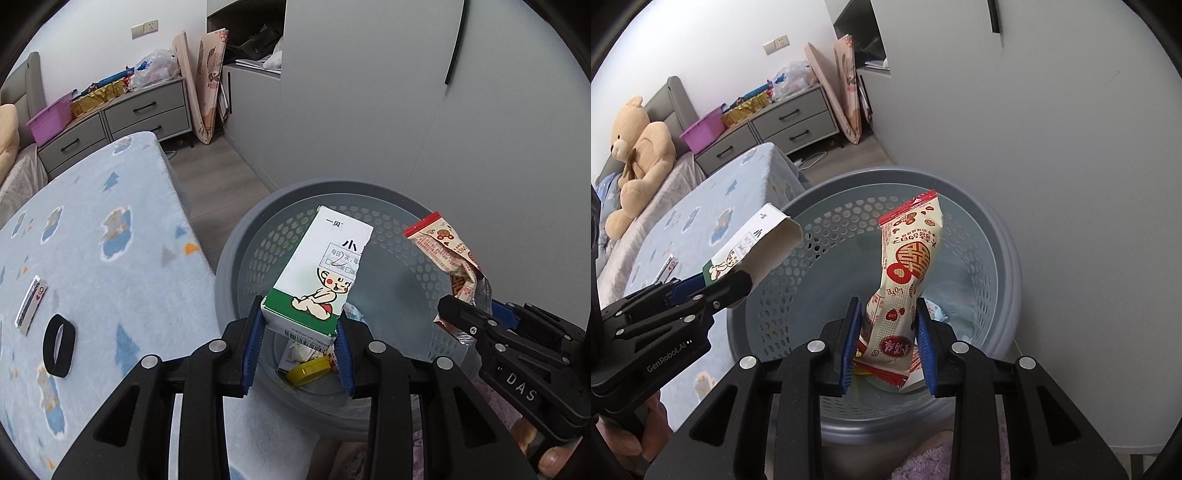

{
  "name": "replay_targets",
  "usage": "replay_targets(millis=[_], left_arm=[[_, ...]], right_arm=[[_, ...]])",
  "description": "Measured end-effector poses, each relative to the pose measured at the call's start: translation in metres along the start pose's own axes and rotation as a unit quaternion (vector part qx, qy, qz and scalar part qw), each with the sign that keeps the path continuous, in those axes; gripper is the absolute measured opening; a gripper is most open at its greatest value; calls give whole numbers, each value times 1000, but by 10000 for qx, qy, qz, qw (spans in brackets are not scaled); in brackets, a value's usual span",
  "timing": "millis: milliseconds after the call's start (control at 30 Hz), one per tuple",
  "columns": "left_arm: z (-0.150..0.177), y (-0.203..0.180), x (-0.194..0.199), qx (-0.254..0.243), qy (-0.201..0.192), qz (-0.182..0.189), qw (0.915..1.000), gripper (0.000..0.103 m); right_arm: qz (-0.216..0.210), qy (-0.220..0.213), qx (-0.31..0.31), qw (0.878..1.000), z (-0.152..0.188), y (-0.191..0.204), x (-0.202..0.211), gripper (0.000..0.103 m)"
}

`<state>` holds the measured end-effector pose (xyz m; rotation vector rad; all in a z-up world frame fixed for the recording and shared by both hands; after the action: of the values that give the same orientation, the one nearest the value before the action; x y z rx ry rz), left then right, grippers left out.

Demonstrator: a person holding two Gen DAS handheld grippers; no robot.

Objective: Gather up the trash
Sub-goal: 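Carry the wrapper and carton over the grey basket and open both tools, then move both tools back toward the black band and card pack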

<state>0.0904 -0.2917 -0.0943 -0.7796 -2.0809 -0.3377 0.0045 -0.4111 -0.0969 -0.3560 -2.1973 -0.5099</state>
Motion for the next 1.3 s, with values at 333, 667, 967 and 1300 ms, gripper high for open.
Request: replay_targets(millis=[333,667,967,1300], left_arm=[[-4,0,0,29,-48,-82,10000,52],[-2,3,10,61,-131,-190,9997,55],[-1,6,20,100,-214,-224,9995,58],[1,15,36,209,-375,-269,9987,66]], right_arm=[[3,-99,24,9999,-3,-1,0,48],[27,-90,-29,10000,1,-3,4,49],[43,-139,-23,9999,3,-2,11,52],[64,-250,41,9997,5,8,21,60]])
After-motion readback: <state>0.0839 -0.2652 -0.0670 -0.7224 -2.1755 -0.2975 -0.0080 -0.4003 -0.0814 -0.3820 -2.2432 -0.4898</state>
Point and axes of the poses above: each gripper's, at about its wrist camera, not at the fingertips, and x roughly against the way its jaws point, y to its left, z to its underside, the point moved 8 cm from there along -x, roughly the way its jaws point, and after that the axes turned 3 degrees about -x, right-handed, at the moved point
